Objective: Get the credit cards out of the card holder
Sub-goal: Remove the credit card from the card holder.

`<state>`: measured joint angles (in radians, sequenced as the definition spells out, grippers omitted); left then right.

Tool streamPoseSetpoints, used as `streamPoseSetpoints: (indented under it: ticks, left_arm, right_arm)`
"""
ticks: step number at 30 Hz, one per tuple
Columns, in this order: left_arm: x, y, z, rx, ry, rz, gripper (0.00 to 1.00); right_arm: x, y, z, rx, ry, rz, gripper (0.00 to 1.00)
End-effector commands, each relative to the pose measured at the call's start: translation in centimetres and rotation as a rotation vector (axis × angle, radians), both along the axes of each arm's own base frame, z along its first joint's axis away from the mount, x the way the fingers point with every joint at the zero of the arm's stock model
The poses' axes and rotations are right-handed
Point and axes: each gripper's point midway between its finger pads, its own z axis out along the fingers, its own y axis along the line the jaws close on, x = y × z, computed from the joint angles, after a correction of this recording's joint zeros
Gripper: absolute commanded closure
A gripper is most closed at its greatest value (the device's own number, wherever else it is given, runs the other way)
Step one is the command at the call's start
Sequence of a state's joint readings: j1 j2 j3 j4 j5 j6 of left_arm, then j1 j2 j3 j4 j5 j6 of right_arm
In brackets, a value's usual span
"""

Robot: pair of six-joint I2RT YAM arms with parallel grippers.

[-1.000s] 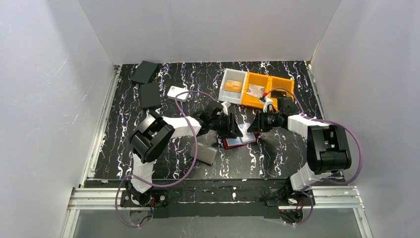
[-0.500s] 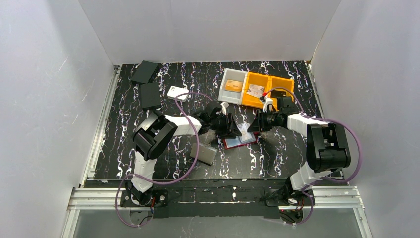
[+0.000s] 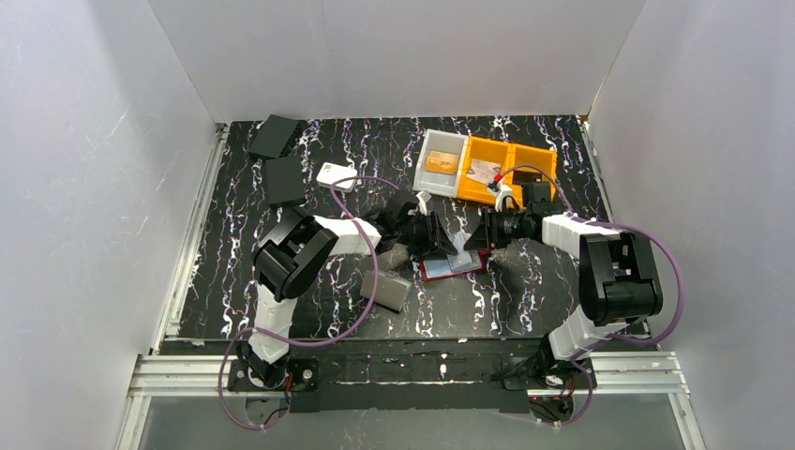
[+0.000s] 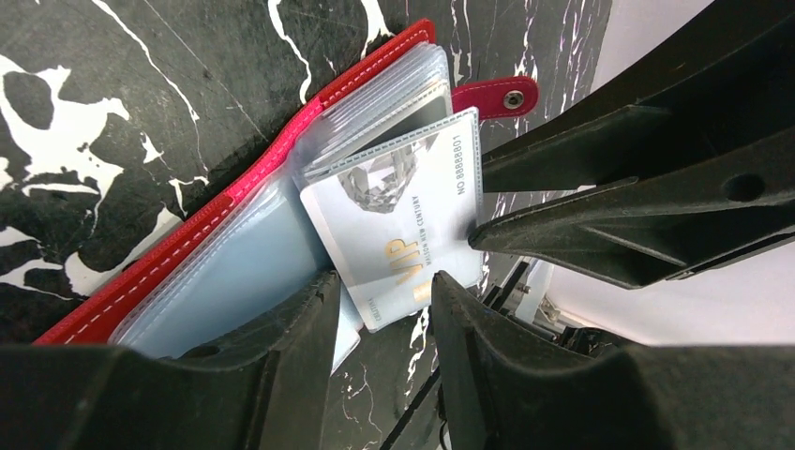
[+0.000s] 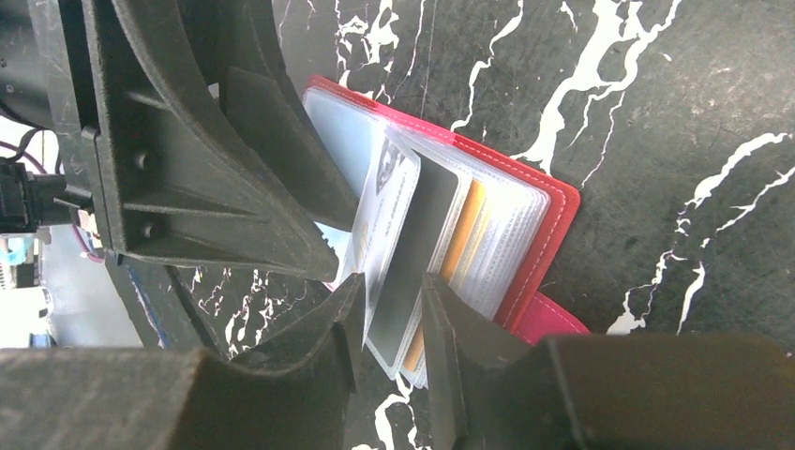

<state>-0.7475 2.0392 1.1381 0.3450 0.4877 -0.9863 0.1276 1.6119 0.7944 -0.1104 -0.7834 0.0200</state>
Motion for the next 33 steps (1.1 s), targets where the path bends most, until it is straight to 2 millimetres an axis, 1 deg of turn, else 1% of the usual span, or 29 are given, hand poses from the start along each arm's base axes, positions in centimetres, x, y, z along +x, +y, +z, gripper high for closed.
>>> streamPoseSetpoints:
  ticks: [1,4,7,12,15,17,21,24,29,31,33]
  left_arm:
    - [0.3,0.2,0.5,-0.026,-0.002,0.006,0.61]
    - [0.4,0.4,0.6,-0.036,0.001,0.014,0.61]
    - [0.4,0.6,0.3,-0.041,0.01,0.023,0.61]
    - [0.4,0.7,0.0,-0.053,0.024,0.028,0.61]
    - [0.4,0.6,0.1,-0.063,0.026,0.028,0.62]
    - [0.4,0.5,0.1,-0.071,0.032,0.025,0.62]
    - [0.5,0.3,0.1,-0.085,0.037,0.025,0.63]
    - [0.5,0.0,0.2,-0.098,0.039,0.016,0.66]
    - [0.5,-0.1,0.1,-0.107,0.051,0.016,0.67]
    - [0.5,-0.1,0.1,-0.113,0.055,0.02,0.67]
    - [0.5,-0.1,0.2,-0.124,0.061,0.027,0.67]
  right_arm:
    - [0.6,0.7,1.2,0.024,-0.026,0.029,0.62]
    - [1.3,0.0,1.2,-0.013,-0.043,0.003,0.6]
    - [1.7,-0.6,1.5,-0.026,-0.066,-0.022,0.57]
    - [1.1,0.0,1.6,0.03,-0.035,0.007,0.61]
    - [0.8,0.3,1.5,0.054,-0.014,0.017,0.65]
    - [0.8,0.2,0.7,0.046,0.026,0.003,0.67]
    - [0.5,0.5,0.0,0.057,0.064,0.005,0.69]
    - [0.4,0.6,-0.4,0.052,0.084,0.005,0.67]
    - [0.7,0.0,-1.4,0.001,0.093,-0.023,0.66]
    - [0.7,-0.2,-1.7,-0.016,0.097,-0.029,0.68]
    - [0.7,-0.4,-2.1,-0.042,0.1,-0.033,0.73]
